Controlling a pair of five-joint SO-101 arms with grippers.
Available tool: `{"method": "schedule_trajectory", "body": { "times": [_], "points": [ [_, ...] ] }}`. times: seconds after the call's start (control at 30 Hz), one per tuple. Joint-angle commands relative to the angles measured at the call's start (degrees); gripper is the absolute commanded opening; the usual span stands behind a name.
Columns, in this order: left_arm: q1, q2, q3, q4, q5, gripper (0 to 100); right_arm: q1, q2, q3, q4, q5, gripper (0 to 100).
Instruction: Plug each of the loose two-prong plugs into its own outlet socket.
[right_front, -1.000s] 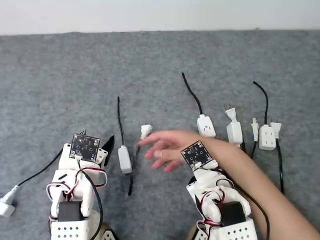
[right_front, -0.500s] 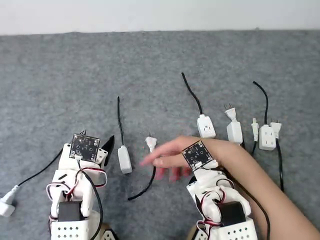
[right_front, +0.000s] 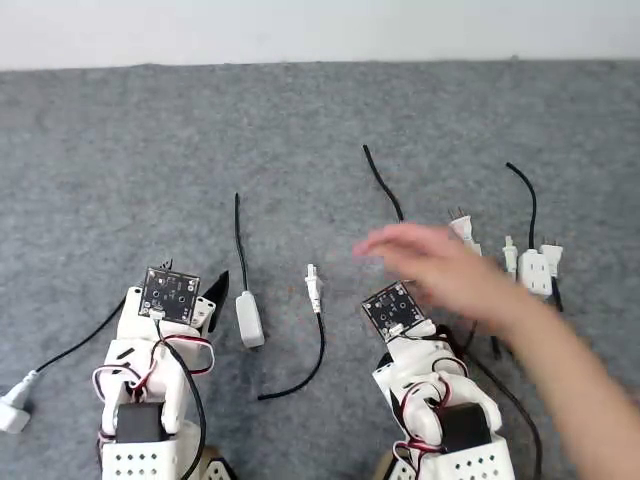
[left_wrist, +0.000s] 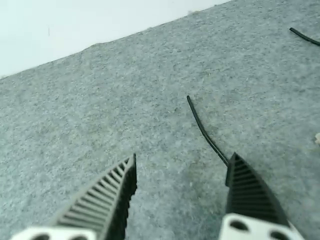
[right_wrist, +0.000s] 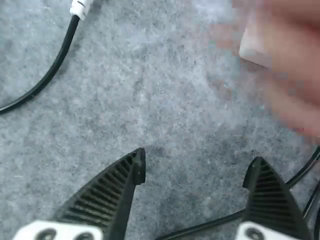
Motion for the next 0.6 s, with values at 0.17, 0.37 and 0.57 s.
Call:
{"method": "schedule_trajectory", "body": {
  "times": [0.17,0.37,0.57],
  "points": [
    [0.35,0.44,-0.4,-1.76,0.26,28,0.04,-0.31,1.14,0.4,-0.18,31.1],
    [0.35,0.44,-0.4,-1.76,0.35,28,0.04,-0.31,1.14,0.4,-0.18,31.1],
    [-0.09,0.44,-0.48,-1.41,0.35,28,0.04,-0.31,1.14,0.4,-0.18,31.1]
  ]
}}
